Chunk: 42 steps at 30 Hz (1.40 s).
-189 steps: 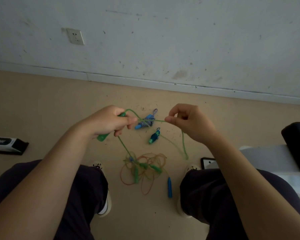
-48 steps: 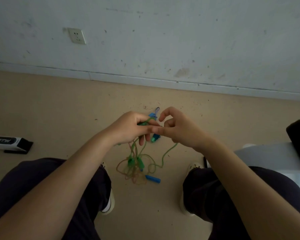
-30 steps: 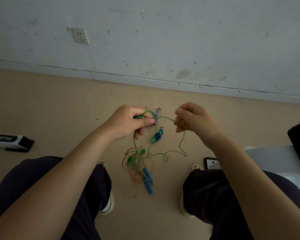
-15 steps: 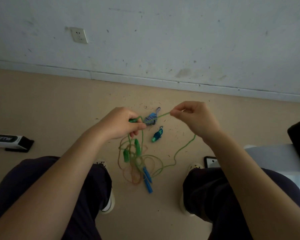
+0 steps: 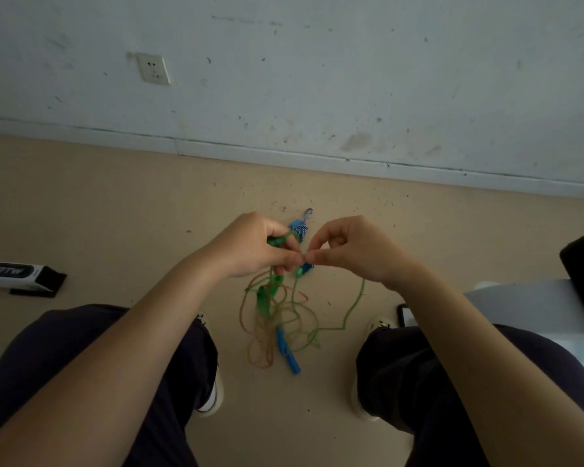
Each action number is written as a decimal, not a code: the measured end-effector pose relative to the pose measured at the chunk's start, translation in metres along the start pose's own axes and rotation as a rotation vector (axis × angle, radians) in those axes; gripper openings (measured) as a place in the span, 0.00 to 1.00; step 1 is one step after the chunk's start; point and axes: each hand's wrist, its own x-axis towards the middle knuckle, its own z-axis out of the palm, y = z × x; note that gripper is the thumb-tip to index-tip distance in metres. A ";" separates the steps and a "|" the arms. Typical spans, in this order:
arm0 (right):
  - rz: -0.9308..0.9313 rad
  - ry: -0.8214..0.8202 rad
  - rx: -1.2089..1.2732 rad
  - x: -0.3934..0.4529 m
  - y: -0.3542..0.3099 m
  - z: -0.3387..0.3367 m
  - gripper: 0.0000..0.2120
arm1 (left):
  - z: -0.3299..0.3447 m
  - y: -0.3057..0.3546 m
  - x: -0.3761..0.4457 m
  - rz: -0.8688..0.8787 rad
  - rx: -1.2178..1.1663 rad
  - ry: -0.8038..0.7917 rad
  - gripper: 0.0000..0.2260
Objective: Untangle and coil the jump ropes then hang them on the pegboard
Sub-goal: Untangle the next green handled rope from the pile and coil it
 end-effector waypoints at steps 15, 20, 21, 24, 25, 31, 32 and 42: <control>0.031 0.186 0.264 -0.002 0.009 -0.017 0.03 | -0.019 -0.011 -0.003 -0.048 0.126 0.120 0.06; -0.001 -0.039 0.168 -0.003 0.003 0.000 0.08 | 0.003 -0.004 -0.002 0.018 -0.038 0.082 0.03; -0.007 -0.055 0.107 -0.002 0.002 0.004 0.07 | 0.005 -0.004 -0.001 0.033 -0.025 0.080 0.03; -0.019 0.000 -0.032 0.002 0.003 0.008 0.04 | 0.006 -0.004 0.001 0.028 0.029 0.082 0.03; -0.028 0.028 -0.039 0.001 0.002 0.008 0.03 | 0.005 -0.004 0.002 0.017 0.041 0.070 0.03; -0.063 0.399 0.203 -0.002 0.000 -0.004 0.06 | -0.004 -0.006 0.002 -0.085 0.229 0.036 0.05; -0.049 0.488 0.252 -0.002 0.001 -0.009 0.06 | -0.007 -0.005 0.002 -0.083 0.218 0.061 0.05; 0.023 0.334 0.258 -0.002 0.006 -0.017 0.07 | -0.011 -0.008 -0.001 -0.044 0.200 0.156 0.06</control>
